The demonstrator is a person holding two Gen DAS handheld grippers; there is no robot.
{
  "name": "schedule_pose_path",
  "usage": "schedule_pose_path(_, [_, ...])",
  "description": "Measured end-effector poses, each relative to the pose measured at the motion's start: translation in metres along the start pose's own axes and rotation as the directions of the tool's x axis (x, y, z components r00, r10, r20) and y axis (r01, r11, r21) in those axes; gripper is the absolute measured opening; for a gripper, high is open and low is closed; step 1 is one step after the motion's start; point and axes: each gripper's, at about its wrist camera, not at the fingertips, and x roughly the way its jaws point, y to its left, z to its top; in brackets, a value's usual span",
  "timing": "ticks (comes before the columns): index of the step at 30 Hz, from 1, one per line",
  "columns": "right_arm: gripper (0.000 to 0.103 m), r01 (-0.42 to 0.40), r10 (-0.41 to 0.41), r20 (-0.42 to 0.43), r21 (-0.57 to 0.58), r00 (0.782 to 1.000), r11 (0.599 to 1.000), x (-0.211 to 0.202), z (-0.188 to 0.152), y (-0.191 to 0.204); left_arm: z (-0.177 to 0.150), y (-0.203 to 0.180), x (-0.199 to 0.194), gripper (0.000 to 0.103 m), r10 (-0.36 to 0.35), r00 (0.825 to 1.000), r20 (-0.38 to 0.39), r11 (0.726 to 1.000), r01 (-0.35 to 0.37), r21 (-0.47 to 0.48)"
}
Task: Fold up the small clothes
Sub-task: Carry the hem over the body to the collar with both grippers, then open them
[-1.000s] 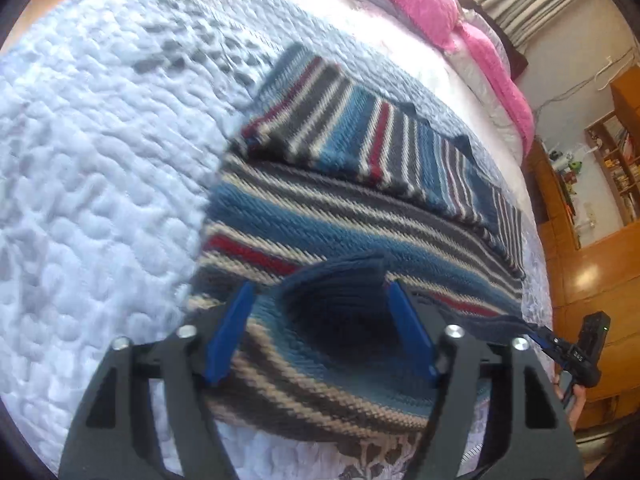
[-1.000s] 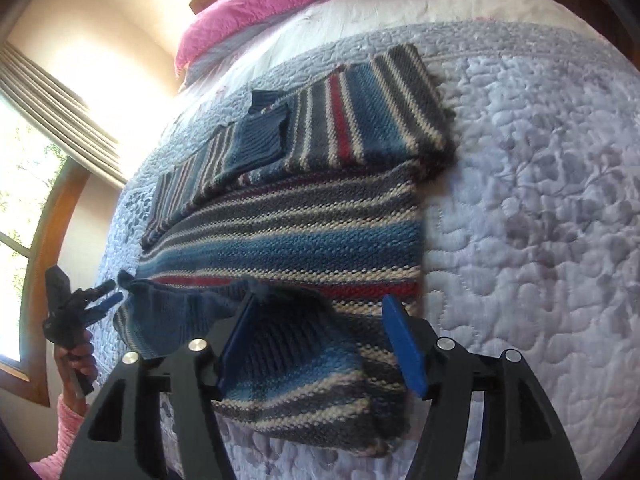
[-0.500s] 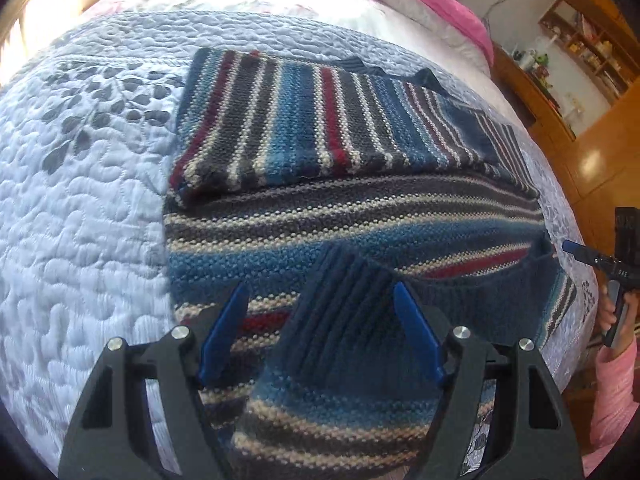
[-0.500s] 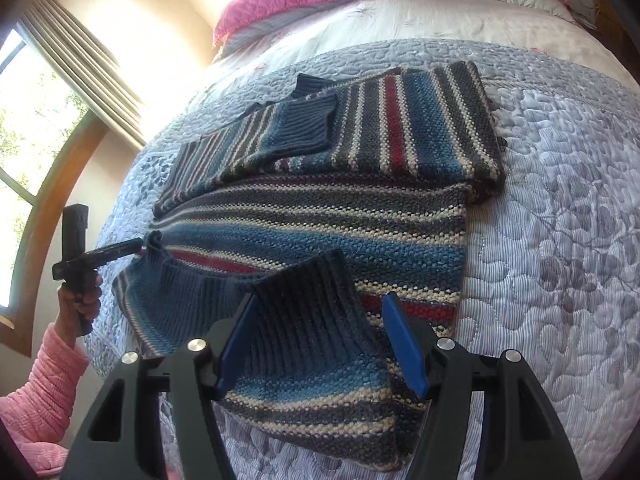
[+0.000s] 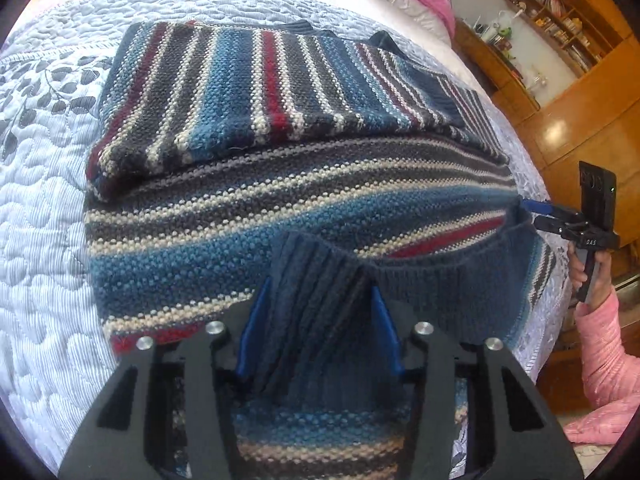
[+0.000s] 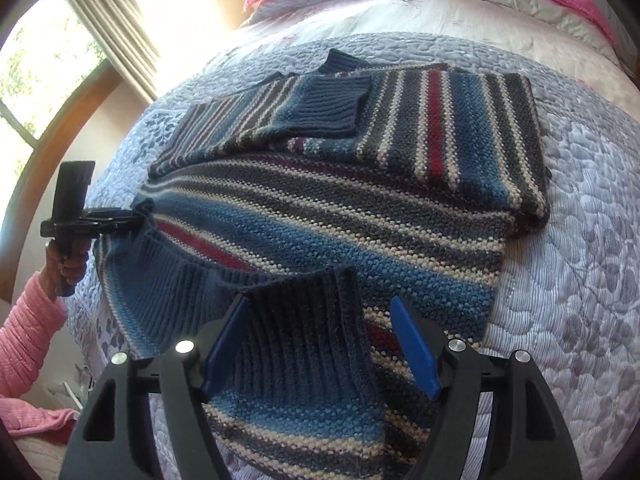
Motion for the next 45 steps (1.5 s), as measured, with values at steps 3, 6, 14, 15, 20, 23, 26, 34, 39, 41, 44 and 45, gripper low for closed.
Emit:
schedule_pose_path(3, [0.074,0.032,-0.033,-0.032,-0.047,0.999,0.998,0.012,0.004,0.002,-0.001,0.001,-0.002,0.031,-0.022,1.0,0.005,1.0,0.022,-0.014])
schedule_pose_path(6, [0.076,0.033,-0.038,-0.065,-0.075,0.997,0.997,0.025,0.004,0.001,-0.002,0.006,-0.002,0.031,-0.03,1.0,0.004,0.999,0.03,-0.021])
schedule_pose_path(14, [0.026,0.009,-0.015,-0.054,-0.119,0.998,0.993,0.023,0.003,0.007,0.003,0.004,0.003,0.04,0.01,1.0,-0.003,1.0,-0.01,-0.02])
schedule_pose_path(15, [0.017,0.001,-0.007,-0.049,-0.124,0.999,0.992,0.02,0.003,0.01,0.003,0.002,0.002,0.037,0.021,1.0,0.001,1.0,-0.021,-0.014])
schedule_pose_path(20, [0.011,-0.049,0.05,0.011,-0.066,0.999,0.997,0.0,-0.005,0.007,-0.003,-0.007,-0.007,0.017,0.044,0.998,0.036,0.998,-0.043,-0.036])
schedule_pose_path(23, [0.011,-0.095,0.096,0.06,-0.025,0.994,0.995,-0.019,-0.01,0.005,-0.008,-0.017,-0.022,0.016,0.055,0.994,0.091,0.998,-0.052,-0.034])
schedule_pose_path(26, [0.01,-0.095,0.097,0.094,-0.019,0.991,0.995,-0.036,-0.011,0.007,-0.013,-0.024,-0.039,0.016,0.051,0.988,0.143,0.998,-0.045,-0.044])
schedule_pose_path(34, [0.01,-0.078,0.075,0.183,0.009,0.98,0.997,-0.072,0.02,0.004,0.011,-0.036,-0.075,0.016,0.088,0.96,0.266,0.995,-0.072,-0.067])
schedule_pose_path(39, [0.01,-0.035,0.029,0.226,0.022,0.974,0.999,-0.085,0.083,-0.004,0.066,-0.039,-0.089,0.016,0.14,0.935,0.327,0.99,-0.124,-0.068])
schedule_pose_path(41, [0.01,0.001,-0.006,0.235,0.021,0.972,1.0,-0.087,0.113,-0.008,0.091,-0.037,-0.092,0.016,0.168,0.923,0.347,0.986,-0.156,-0.063])
schedule_pose_path(44, [0.01,0.025,-0.037,0.237,0.054,0.971,0.998,-0.081,0.155,-0.02,0.131,-0.031,-0.091,0.016,0.201,0.908,0.368,0.98,-0.188,-0.07])
schedule_pose_path(45, [0.01,0.036,-0.05,0.238,0.063,0.97,0.997,-0.077,0.168,-0.024,0.143,-0.027,-0.089,0.016,0.21,0.904,0.373,0.978,-0.193,-0.083])
